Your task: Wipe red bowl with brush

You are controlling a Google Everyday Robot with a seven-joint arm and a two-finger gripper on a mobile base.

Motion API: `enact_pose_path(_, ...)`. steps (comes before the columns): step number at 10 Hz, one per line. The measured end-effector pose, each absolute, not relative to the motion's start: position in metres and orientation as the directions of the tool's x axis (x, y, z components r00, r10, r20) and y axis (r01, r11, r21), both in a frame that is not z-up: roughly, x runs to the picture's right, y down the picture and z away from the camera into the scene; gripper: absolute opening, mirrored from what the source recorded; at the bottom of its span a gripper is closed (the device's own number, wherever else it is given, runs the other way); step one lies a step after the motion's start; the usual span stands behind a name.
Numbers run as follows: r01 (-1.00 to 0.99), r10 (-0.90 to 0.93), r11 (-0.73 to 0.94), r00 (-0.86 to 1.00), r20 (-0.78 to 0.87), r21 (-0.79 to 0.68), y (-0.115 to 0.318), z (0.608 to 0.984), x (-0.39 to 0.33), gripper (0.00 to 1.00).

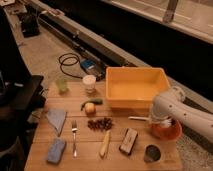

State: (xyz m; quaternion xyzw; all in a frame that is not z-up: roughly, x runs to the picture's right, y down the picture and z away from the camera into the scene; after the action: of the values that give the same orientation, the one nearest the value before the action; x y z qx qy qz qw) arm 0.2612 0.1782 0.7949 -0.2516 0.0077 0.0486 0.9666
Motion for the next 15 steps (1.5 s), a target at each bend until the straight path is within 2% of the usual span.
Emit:
enact_pose_path(3, -0.089, 0.091, 0.869, 0.996, -0.02, -0.486, 0.184, 0.786, 0.256, 0.0)
enact_pose_path(7, -0.124, 0.1, 0.856, 0.992, -0.073, -0.503, 0.193, 0.775, 0.276, 0.0)
enact_pose_path(10, -0.14, 0.102, 0.857, 0.989, -0.103, -0.495, 0.184, 0.778, 0.29, 0.0)
enact_pose_path(15, -0.071, 0.068, 0.867, 0.997, -0.023, -0.493, 0.177, 0.784, 0.255, 0.0)
